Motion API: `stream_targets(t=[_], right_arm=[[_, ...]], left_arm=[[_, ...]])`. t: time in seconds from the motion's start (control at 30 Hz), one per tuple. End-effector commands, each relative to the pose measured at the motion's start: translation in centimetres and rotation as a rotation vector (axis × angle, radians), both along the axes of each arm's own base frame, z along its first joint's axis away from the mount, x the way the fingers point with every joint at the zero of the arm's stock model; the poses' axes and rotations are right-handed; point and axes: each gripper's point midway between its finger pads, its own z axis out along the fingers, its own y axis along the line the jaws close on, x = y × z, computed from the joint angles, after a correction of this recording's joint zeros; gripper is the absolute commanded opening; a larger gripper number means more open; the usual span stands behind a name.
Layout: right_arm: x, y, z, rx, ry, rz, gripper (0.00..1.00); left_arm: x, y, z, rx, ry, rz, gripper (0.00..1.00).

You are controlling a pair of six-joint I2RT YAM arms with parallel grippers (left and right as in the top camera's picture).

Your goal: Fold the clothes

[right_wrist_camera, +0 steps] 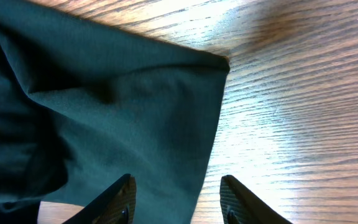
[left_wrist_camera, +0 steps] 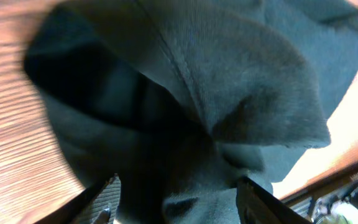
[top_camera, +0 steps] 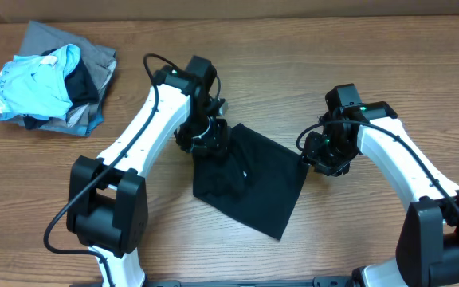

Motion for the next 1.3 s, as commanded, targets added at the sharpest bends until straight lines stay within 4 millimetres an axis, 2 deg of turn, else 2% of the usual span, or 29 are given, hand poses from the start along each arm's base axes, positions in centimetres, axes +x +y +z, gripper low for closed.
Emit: stream_targets(t=[0.0,0.1,0.17,0.23,0.27,0.33,0.37,0.4,0.43,0.53,0.6,0.7,0.77,0.83,0.9,0.93,1.1,1.17,1.27], right_arm=[[-0.1,-0.1,0.8,0.003,-0.006,-0.009,0.47],[-1.2,0.0,-0.1,0.0,0.031,-0.004,0.45],[-1.4,0.0,-1.2,0.0,0.031,-0.007,0.31],[-1.3,0.1,-2.2,0.008,0.031,-0.029,0.25],[-1.4,0.4,-2.7,0.029,0.031,-0.024,0.21],[-1.7,0.7,-3.3,0.043,0.043,-0.021,0.21],[-1.8,0.7,-3.6,0.048,0.048,-0.016,0.22],[-1.8,0.7,-3.9,0.047,0.051,-0.016,0.24],[-1.8,0.7,-4.5,0.047,0.052,-0.016,0.28],[-2.0,0.8,-5.6,0.049,0.066,-0.017,0.28],[-2.2,0.8,-6.3,0.047,0.088,-0.017,0.23],[-2.4,1.1,-7.2,0.063,0.117,-0.019,0.18],[-2.4,1.1,-7.5,0.065,0.121,-0.019,0.18],[-2.4,1.1,-7.5,0.065,0.124,-0.019,0.19],[-2.4,1.1,-7.5,0.064,0.124,-0.019,0.18],[-2.4,1.1,-7.5,0.064,0.124,-0.019,0.18],[-2.4,1.1,-7.5,0.064,0.124,-0.019,0.18],[-2.5,1.1,-7.5,0.064,0.127,-0.019,0.18],[-2.5,1.1,-7.5,0.063,0.129,-0.019,0.19]], left_arm=[[-1.4,-1.5,-0.4,-0.087,0.037,-0.075,0.44],[-1.8,-1.9,-0.1,-0.121,0.051,-0.09,0.24],[-2.1,-2.7,0.4,-0.181,0.059,-0.121,0.09],[-2.5,-3.1,0.7,-0.216,0.072,-0.133,0.04],[-2.7,-3.1,0.7,-0.216,0.078,-0.135,0.04],[-2.9,-3.0,0.8,-0.214,0.083,-0.146,0.04],[-2.9,-2.9,0.7,-0.208,0.083,-0.148,0.08],[-2.9,-2.7,0.6,-0.196,0.081,-0.148,0.16],[-2.7,-2.3,0.3,-0.168,0.071,-0.151,0.3],[-2.4,-1.6,-0.1,-0.121,0.052,-0.157,0.43],[-2.2,-1.5,-0.2,-0.115,0.043,-0.158,0.49],[-2.2,-2.0,-0.2,-0.121,0.036,-0.168,0.49],[-2.7,-2.7,0.0,-0.135,0.041,-0.184,0.41],[-3.5,-3.7,0.1,-0.152,0.052,-0.212,0.26],[-5.1,-5.8,0.4,-0.184,0.072,-0.265,0.06],[-6.6,-7.3,0.7,-0.21,0.093,-0.306,0.04],[-11.7,-10.7,0.6,-0.171,0.137,-0.443,0.04],[-13.3,-11.5,0.2,-0.114,0.14,-0.462,0.04],[-14.6,-12.0,-0.1,-0.055,0.136,-0.471,0.05]])
